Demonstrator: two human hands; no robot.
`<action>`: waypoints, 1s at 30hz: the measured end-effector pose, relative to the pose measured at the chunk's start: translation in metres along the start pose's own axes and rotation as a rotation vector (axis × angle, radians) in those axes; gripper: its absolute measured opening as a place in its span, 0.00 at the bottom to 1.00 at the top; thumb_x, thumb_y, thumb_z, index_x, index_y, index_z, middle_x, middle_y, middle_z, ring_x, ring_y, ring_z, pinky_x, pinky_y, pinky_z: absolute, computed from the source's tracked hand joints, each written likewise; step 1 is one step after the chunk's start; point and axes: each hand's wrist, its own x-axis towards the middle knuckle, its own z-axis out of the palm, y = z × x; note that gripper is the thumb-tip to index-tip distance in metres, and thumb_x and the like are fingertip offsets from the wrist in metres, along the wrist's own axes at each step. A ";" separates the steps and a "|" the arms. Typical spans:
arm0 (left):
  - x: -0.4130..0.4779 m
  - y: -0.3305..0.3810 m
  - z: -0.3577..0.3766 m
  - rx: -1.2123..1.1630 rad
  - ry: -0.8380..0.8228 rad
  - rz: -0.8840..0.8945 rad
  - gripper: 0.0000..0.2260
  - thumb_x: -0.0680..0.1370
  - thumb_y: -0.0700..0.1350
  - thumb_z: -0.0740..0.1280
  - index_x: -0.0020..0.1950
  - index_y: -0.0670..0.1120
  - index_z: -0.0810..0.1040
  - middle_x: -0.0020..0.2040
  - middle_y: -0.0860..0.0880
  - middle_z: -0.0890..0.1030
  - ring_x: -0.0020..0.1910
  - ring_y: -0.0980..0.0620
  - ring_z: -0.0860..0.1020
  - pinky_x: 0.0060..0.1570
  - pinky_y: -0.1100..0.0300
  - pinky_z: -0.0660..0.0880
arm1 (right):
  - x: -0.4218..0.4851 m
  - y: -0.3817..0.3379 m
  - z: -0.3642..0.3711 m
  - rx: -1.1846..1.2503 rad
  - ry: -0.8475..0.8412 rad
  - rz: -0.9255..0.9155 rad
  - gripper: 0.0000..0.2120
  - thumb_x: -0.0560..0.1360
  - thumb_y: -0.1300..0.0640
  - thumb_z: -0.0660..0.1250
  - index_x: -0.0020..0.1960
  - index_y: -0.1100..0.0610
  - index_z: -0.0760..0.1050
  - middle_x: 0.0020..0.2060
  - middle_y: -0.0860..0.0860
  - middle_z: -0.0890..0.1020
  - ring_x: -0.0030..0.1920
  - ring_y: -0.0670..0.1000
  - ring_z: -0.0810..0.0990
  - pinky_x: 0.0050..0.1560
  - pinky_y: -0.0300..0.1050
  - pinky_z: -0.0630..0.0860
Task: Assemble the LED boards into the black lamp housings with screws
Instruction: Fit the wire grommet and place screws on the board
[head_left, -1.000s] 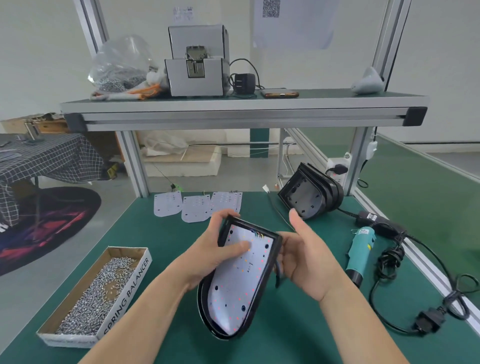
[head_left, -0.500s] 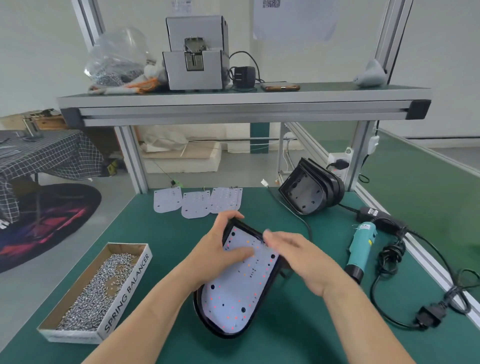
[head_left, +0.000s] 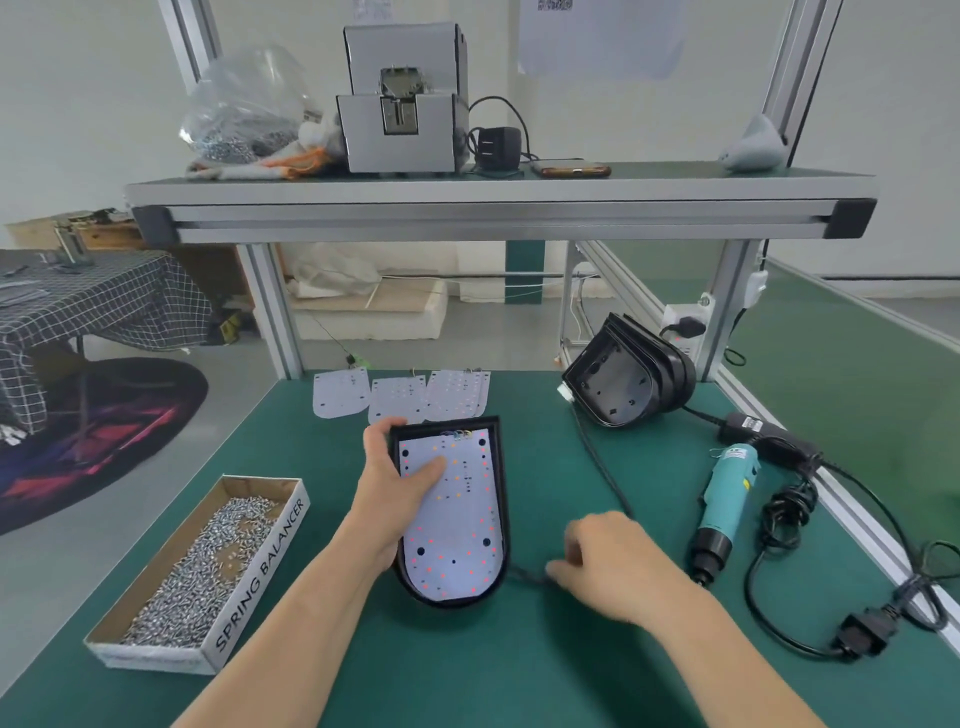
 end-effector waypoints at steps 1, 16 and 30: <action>0.001 -0.002 0.000 0.008 0.018 -0.008 0.22 0.78 0.38 0.71 0.64 0.57 0.66 0.55 0.47 0.81 0.47 0.49 0.82 0.41 0.56 0.81 | -0.010 -0.003 0.003 0.134 -0.076 -0.032 0.14 0.74 0.42 0.67 0.38 0.51 0.74 0.34 0.47 0.80 0.36 0.48 0.79 0.35 0.43 0.72; -0.008 -0.030 0.015 0.415 -0.104 -0.220 0.25 0.80 0.47 0.68 0.74 0.51 0.62 0.60 0.48 0.80 0.56 0.46 0.80 0.50 0.55 0.77 | 0.029 -0.035 0.028 0.867 0.115 0.210 0.10 0.73 0.55 0.72 0.44 0.61 0.74 0.39 0.50 0.77 0.39 0.51 0.73 0.40 0.46 0.69; 0.015 -0.002 -0.164 1.590 0.041 -0.222 0.09 0.77 0.52 0.69 0.56 0.61 0.81 0.58 0.52 0.84 0.53 0.48 0.81 0.51 0.57 0.77 | 0.036 -0.027 0.036 1.020 0.345 0.265 0.09 0.74 0.57 0.72 0.49 0.61 0.75 0.46 0.57 0.82 0.42 0.53 0.78 0.49 0.52 0.77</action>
